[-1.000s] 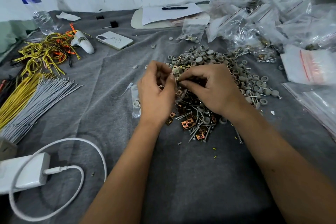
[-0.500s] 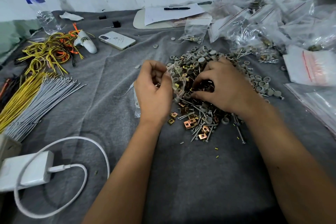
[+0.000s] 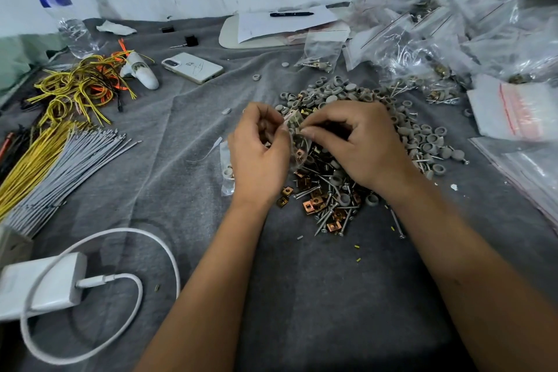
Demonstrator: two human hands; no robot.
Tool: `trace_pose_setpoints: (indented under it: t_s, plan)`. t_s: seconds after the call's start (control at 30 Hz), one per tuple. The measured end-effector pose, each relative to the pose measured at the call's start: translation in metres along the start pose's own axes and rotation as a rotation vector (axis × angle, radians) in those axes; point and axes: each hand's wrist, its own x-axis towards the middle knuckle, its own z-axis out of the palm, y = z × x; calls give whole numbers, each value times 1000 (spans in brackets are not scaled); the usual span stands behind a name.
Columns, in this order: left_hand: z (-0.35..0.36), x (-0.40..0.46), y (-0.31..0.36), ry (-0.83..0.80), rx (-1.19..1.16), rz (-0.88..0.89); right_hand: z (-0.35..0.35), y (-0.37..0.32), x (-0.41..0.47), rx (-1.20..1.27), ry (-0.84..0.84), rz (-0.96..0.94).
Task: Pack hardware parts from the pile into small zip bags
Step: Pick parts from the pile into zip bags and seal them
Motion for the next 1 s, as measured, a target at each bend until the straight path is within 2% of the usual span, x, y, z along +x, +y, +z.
trace_pose_setpoints:
  t_s: [0.17,0.37,0.47,0.57,0.67,0.8,1.0]
  plan:
    - [-1,0,1,17,14,-5,3,-1,-1,-36,-115,-73]
    - [-2,-1,4,31,5,-12,-9,9,0,-2,29,57]
    - [-2,-1,4,54,-2,-11,-19,17,2,-134,61,61]
    - [-2,-1,3,61,-18,-21,-27,25,1,-318,-91,37]
    - [-3,0,2,62,-30,-27,-32,28,1,-384,-240,84]
    - [-3,0,1,63,-27,-14,-27,23,1,-422,-212,120]
    - [-2,0,3,54,-14,-6,-10,10,1,-664,-216,167]
